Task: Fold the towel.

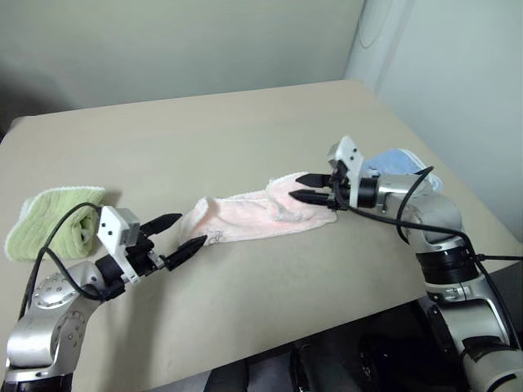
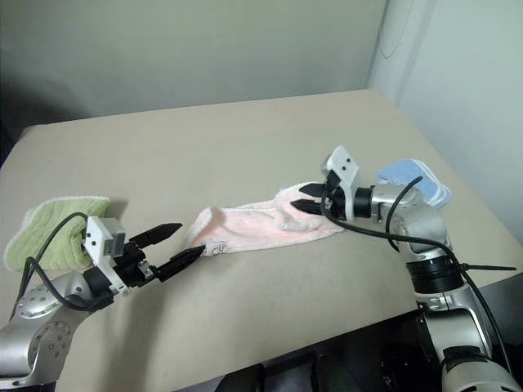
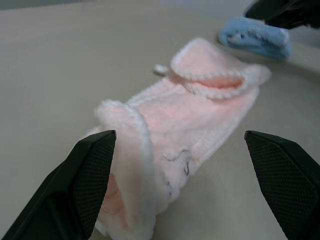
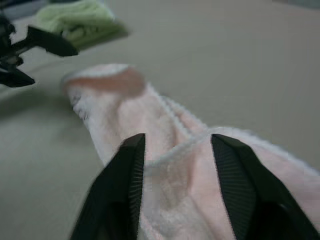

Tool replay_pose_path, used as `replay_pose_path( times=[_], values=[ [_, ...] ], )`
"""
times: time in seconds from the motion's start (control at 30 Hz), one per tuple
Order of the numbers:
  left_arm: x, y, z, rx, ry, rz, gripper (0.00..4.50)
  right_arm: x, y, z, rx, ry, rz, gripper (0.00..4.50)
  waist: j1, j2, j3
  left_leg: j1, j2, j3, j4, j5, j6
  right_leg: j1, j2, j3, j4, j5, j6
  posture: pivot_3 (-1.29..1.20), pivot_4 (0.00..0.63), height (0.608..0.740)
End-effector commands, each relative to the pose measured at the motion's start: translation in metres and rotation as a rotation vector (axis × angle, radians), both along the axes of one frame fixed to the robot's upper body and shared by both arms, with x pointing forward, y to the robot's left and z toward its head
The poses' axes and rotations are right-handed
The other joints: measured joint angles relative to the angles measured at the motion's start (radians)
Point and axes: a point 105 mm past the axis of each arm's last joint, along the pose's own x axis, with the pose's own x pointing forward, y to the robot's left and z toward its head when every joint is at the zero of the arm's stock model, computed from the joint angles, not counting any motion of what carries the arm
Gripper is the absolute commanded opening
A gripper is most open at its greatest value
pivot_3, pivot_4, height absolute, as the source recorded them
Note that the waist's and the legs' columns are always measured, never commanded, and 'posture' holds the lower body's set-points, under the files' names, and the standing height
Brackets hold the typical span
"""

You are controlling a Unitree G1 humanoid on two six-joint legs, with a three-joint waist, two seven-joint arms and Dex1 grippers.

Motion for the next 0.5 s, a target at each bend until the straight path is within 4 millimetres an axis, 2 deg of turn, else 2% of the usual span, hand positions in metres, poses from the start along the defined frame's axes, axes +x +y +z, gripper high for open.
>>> replay_pose_path(
  times=[0.03,0.13,0.2,0.33,0.4,0.47,0.5],
  values=[
    [-0.001,0.001,0.017,-0.1,-0.036,0.027,4.5,0.018,-0.01,0.008,0.049,-0.014,-0.092,1.01,0.0,0.0,0.0,0.001,0.0,0.0,0.0,0.0,0.0,0.001,0.0,0.0,0.0,0.0,0.0,0.0,0.15,0.74],
    [-0.002,0.003,0.015,-0.159,-0.002,0.052,4.5,0.031,-0.005,-0.002,0.026,-0.033,-0.125,0.03,-0.002,0.0,0.0,0.001,0.0,0.0,0.0,0.0,0.0,0.0,0.0,0.0,0.0,0.0,0.0,0.0,0.15,0.74],
    [-0.002,0.004,0.011,-0.197,0.027,0.074,4.5,0.037,0.0,-0.011,0.015,-0.033,-0.129,0.03,-0.004,0.0,0.0,0.001,0.0,0.0,-0.001,0.0,0.0,0.0,0.0,0.0,0.0,0.0,0.0,0.0,0.15,0.74],
    [-0.006,-0.001,0.006,-0.353,0.094,0.111,4.5,0.046,0.014,-0.053,-0.06,-0.002,-0.128,0.03,-0.004,0.0,0.0,0.001,0.0,0.0,-0.002,-0.001,0.001,-0.001,0.0,0.0,0.0,0.0,0.001,0.0,0.15,0.74],
    [-0.009,-0.002,0.005,-0.434,0.115,0.136,4.5,0.046,0.015,-0.076,-0.104,0.038,-0.125,0.03,-0.003,0.001,0.0,0.001,0.0,0.0,-0.002,-0.001,0.0,-0.001,0.0,0.0,0.0,0.0,0.001,0.0,0.15,0.74],
    [-0.01,-0.001,0.005,-0.479,0.129,0.157,4.5,0.048,0.014,-0.088,-0.132,0.047,-0.126,0.03,0.001,0.001,0.0,0.001,0.0,0.0,-0.002,-0.001,0.0,-0.001,0.0,0.0,0.0,0.0,0.001,0.0,0.15,0.74],
    [-0.012,0.0,0.003,-0.523,0.146,0.182,4.5,0.049,0.011,-0.1,-0.163,0.059,-0.144,0.03,0.001,0.001,0.0,0.001,0.0,0.0,-0.002,-0.001,0.0,0.0,0.0,0.0,0.0,0.0,0.001,0.0,0.15,0.74]
  ],
)
